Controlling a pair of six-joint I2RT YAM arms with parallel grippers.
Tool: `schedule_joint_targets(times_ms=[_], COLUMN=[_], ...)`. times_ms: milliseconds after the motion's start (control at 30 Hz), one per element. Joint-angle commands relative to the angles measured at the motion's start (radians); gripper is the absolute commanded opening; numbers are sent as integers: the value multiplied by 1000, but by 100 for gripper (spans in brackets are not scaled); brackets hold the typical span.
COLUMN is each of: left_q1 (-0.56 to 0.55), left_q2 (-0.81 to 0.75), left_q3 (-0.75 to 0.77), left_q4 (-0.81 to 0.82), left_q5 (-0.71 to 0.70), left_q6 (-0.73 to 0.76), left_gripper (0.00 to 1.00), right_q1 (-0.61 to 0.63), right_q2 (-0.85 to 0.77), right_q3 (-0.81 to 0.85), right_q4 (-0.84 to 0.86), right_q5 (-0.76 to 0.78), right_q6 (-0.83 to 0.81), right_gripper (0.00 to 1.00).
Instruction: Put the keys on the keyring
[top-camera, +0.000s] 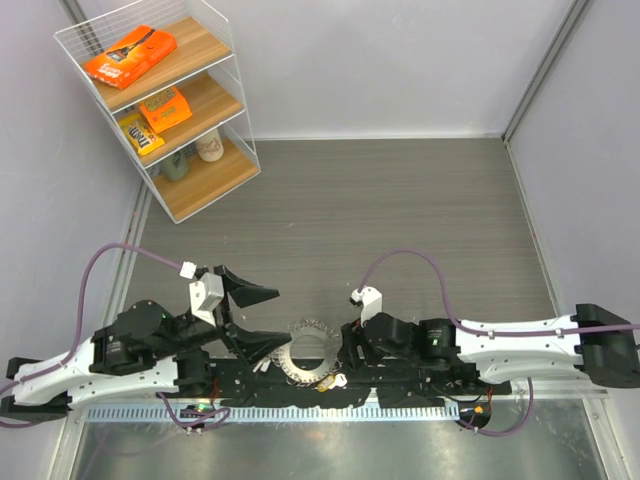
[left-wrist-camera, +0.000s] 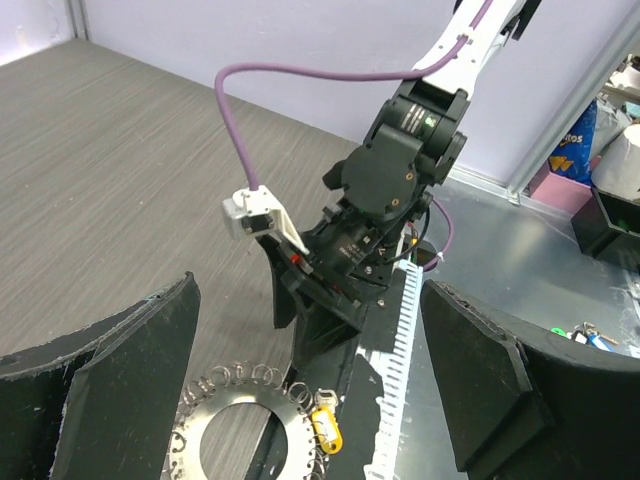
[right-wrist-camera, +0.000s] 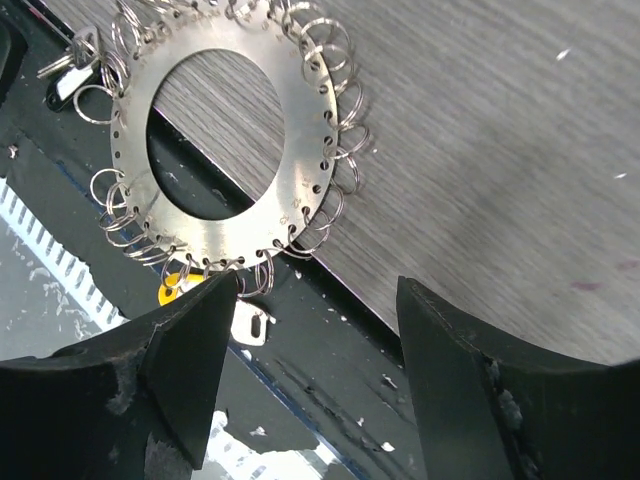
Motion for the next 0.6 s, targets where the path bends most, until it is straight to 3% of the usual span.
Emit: schedule_joint_targets(times_ms=[0, 267, 567], left_q1=[-5, -5, -5], left_q2=[-23, -46, -63], left_q3=[-9, -26, -27], left_q4=[17, 14, 2], left_q5=[1, -5, -13], left_q6=[-25, -25, -25], left_gripper=[100, 100, 99], right_q1=[-8, -30, -67], right_q2=[55, 201, 325], right_q3=[-38, -69, -92], right_q4=[183, 364, 490], right_q5=[-54, -152, -178], right_q6=[140, 186, 217], right_gripper=[72, 69, 56])
